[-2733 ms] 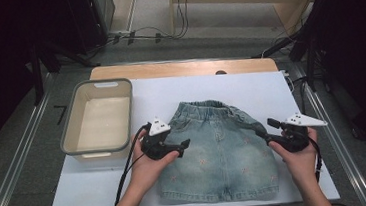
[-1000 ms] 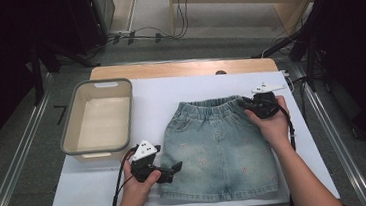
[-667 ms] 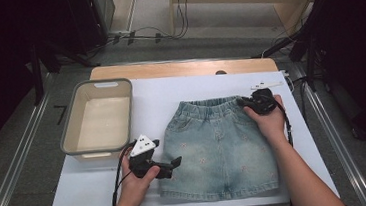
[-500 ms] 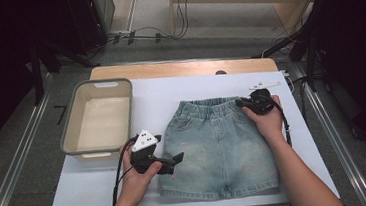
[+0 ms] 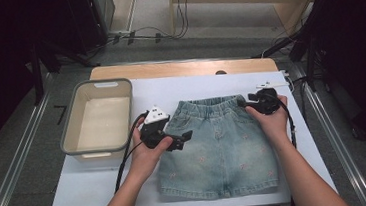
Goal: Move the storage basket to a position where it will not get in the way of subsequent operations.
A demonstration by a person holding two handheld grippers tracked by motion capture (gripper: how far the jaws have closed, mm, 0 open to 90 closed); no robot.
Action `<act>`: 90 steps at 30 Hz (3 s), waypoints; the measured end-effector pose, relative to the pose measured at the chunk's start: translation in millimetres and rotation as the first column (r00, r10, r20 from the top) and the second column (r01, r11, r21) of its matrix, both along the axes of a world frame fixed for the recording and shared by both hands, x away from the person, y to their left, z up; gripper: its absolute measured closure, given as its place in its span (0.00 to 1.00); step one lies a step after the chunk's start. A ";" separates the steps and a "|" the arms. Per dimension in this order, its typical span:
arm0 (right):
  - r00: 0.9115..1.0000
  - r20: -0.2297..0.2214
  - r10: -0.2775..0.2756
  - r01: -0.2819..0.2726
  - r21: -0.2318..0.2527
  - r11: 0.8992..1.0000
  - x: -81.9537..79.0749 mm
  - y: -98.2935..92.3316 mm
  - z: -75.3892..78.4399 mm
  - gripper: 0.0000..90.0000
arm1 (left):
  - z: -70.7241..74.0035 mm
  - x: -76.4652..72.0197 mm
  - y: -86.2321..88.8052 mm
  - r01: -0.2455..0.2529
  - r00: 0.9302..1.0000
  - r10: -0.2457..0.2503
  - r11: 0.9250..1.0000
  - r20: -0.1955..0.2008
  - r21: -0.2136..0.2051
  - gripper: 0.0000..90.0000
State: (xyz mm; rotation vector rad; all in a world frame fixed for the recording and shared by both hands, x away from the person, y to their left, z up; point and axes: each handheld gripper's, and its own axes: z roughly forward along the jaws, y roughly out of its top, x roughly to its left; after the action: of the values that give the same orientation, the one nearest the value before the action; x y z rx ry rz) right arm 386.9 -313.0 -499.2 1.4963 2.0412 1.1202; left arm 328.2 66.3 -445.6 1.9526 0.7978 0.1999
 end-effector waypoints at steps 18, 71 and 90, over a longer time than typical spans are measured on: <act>0.984 -0.001 0.180 -0.180 -0.032 0.983 -10.7 29.9 6.2 0.67 | -32.8 65.4 -19.8 -0.094 0.991 0.099 0.994 -0.088 0.059 0.79; 0.986 -0.003 0.167 -0.165 -0.149 0.975 3.5 54.4 7.2 0.94 | -54.2 87.2 -32.2 -0.103 0.976 0.134 0.979 -0.174 0.174 0.98; 0.994 -0.097 0.042 -0.046 -0.038 0.998 18.8 8.3 -18.5 0.58 | -48.2 104.3 -15.0 -0.260 0.945 0.289 0.948 -0.155 0.184 0.33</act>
State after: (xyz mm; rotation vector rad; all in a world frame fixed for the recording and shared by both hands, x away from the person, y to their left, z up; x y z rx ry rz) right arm 405.7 -304.7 -517.6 1.5199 2.1575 1.0352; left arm 432.5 51.3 -493.8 2.0246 1.2096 0.2634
